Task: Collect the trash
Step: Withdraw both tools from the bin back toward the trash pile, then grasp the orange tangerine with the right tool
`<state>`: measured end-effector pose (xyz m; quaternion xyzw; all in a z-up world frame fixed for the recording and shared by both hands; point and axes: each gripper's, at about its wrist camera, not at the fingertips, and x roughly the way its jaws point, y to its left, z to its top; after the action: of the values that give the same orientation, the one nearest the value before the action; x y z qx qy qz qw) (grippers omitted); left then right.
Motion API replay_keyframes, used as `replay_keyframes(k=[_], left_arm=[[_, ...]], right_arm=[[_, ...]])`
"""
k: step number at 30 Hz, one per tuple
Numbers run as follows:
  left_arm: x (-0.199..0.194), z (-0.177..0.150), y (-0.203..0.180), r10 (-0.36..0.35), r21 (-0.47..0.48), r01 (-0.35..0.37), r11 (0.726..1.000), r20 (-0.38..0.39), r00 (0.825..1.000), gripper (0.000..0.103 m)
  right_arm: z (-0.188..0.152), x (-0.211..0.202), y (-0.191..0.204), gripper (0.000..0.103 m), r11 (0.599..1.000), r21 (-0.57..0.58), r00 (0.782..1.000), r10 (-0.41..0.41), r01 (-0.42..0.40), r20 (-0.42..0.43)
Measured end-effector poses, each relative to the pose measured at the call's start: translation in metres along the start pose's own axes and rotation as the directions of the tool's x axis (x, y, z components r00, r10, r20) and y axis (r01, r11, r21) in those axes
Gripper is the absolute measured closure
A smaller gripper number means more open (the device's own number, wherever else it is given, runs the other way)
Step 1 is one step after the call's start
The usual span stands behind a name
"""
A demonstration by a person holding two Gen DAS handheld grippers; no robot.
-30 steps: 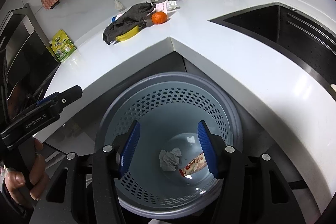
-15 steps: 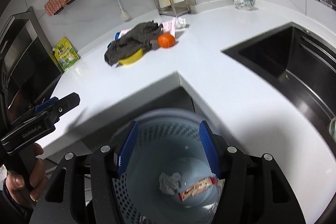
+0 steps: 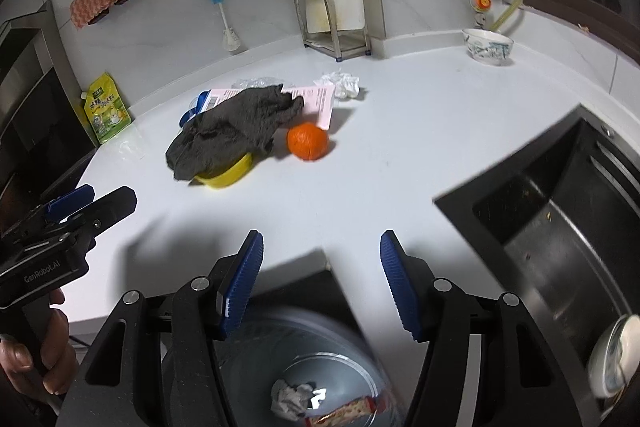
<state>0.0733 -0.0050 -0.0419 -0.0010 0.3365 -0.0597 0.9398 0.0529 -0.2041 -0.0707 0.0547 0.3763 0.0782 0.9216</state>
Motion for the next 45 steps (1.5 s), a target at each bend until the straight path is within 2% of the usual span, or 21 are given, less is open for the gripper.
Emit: replay_keyframes(k=[9,14,19,22,35,45], left_arm=[[0.025,0.013,0.007,0.03,-0.013,-0.031,0.999,-0.017,0.999,0.011],[0.036,0.019,0.011,0.061,-0.018,-0.061,0.998,-0.029,0.998,0.011],[0.042,0.026,0.015,0.074,-0.027,-0.075,0.997,-0.033,0.997,0.011],[0.044,0.031,0.016,0.083,-0.023,-0.084,0.996,-0.024,0.996,0.009],[0.067,0.041,0.017,0.109,-0.01,-0.109,0.994,-0.045,0.993,0.009],[0.076,0.041,0.021,0.109,-0.025,-0.111,0.994,-0.064,0.992,0.009]], right_arm=[[0.026,0.023,0.003,0.039,0.999,-0.031,0.999,-0.04,0.04,0.018],[0.037,0.034,0.009,0.025,0.993,-0.068,0.995,-0.092,0.095,0.042],[0.046,0.052,0.009,0.021,0.988,-0.079,0.992,-0.128,0.129,0.025],[0.052,0.065,0.007,0.021,0.986,-0.083,0.989,-0.146,0.146,0.004],[0.077,0.118,0.006,0.021,0.99,-0.11,0.991,-0.097,0.086,-0.092],[0.078,0.133,0.012,0.024,0.988,-0.138,0.991,-0.085,0.07,-0.108]])
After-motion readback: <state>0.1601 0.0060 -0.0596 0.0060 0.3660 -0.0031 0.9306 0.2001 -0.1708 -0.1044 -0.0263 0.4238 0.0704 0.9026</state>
